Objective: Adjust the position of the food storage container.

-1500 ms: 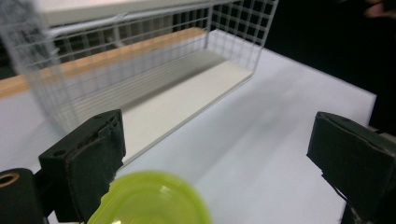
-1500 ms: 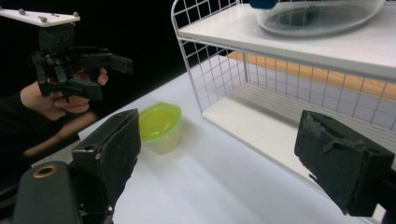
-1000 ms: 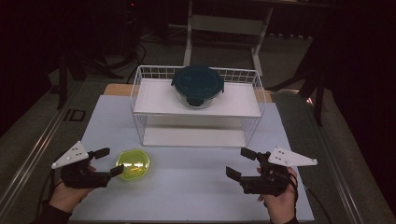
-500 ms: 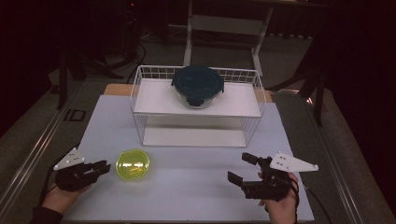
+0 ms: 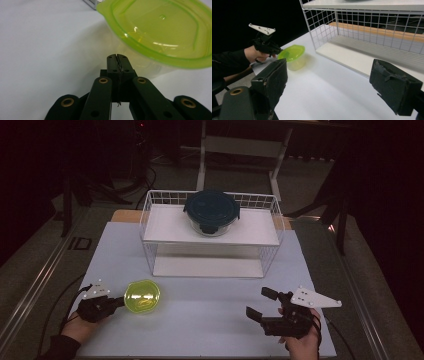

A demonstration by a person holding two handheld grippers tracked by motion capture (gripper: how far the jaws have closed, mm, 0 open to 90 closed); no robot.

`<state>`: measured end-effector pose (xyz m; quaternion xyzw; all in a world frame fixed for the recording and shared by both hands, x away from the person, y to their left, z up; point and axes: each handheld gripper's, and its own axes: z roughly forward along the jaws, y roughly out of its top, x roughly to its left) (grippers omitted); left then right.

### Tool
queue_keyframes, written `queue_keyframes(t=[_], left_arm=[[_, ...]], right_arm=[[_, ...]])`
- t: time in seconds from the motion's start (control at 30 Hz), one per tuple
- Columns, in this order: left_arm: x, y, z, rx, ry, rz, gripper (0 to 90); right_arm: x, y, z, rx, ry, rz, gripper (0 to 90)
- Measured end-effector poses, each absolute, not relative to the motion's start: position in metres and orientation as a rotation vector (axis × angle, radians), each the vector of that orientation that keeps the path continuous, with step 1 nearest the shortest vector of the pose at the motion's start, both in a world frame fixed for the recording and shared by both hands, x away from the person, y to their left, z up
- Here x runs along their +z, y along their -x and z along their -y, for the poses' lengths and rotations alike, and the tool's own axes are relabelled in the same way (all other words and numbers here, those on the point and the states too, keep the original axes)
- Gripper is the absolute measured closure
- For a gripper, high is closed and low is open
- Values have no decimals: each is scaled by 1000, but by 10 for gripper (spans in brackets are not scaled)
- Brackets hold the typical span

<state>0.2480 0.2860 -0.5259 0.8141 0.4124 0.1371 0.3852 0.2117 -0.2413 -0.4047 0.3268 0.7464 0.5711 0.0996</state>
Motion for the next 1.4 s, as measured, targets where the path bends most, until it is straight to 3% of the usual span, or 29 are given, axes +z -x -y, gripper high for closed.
queue_keyframes(t=[1.4], left_arm=[[-527,-265,-205,222,-2130,-880,888]], right_arm=[[-411,-212,249,1708,-1000,-2197,146]])
